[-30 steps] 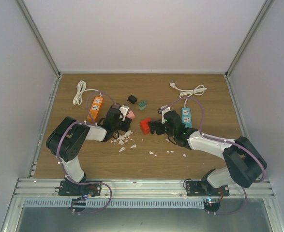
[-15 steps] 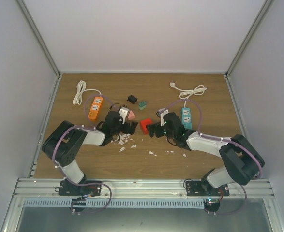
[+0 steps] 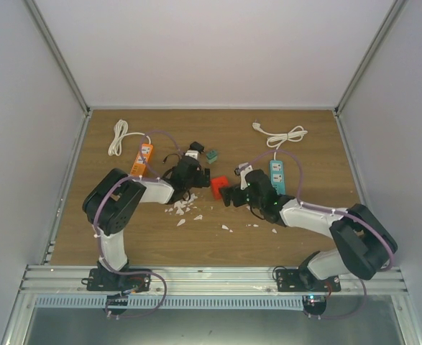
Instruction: Insert the plug
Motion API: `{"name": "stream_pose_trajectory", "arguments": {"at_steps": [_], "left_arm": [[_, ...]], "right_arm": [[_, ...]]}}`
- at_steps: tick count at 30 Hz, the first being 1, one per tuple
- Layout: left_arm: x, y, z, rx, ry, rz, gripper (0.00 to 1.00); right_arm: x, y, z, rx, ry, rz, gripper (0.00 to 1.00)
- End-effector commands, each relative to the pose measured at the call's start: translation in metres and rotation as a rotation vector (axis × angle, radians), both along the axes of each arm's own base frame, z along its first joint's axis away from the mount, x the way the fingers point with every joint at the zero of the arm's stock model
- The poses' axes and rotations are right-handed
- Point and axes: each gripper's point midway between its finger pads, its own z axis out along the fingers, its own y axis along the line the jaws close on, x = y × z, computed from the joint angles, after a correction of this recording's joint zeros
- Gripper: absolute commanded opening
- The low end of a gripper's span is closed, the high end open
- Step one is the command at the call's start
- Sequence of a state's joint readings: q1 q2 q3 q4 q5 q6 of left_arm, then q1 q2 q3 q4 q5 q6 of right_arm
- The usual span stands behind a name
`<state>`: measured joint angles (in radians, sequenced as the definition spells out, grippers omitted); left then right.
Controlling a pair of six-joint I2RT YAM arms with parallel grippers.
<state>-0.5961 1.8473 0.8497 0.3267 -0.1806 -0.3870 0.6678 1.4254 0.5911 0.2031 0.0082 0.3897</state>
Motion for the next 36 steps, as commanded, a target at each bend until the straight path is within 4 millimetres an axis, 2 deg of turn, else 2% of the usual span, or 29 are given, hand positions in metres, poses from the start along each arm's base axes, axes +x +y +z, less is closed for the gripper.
{"name": "stream_pose_trajectory", "arguments": {"at_steps": [1, 6, 11, 18, 27, 32, 36], "left_arm": [[0.009, 0.017, -0.02, 0.047, 0.053, 0.158, 0.99], [0.015, 0.021, -0.028, 0.073, 0.06, 0.193, 0.98], [0.016, 0.014, -0.026, 0.049, 0.047, 0.157, 0.87], [-0.001, 0.021, -0.037, 0.042, 0.058, 0.147, 0.77], [-0.015, 0.03, -0.047, 0.124, 0.027, 0.11, 0.6], [-0.034, 0.021, -0.044, 0.176, -0.034, 0.016, 0.55], [-0.065, -0.001, -0.04, 0.167, -0.083, -0.134, 0.55]], "right_arm": [[0.0, -0.004, 0.012, 0.021, -0.044, 0.003, 1.0], [-0.003, -0.005, 0.014, 0.024, -0.053, 0.007, 0.99], [-0.004, -0.007, 0.013, 0.023, -0.053, 0.006, 1.0], [-0.006, -0.006, 0.016, 0.042, -0.064, 0.014, 0.99], [-0.008, 0.001, 0.012, 0.057, -0.05, 0.046, 1.0], [-0.009, 0.001, 0.013, 0.063, -0.052, 0.05, 0.99], [-0.01, 0.002, 0.014, 0.067, -0.056, 0.056, 1.0]]}}
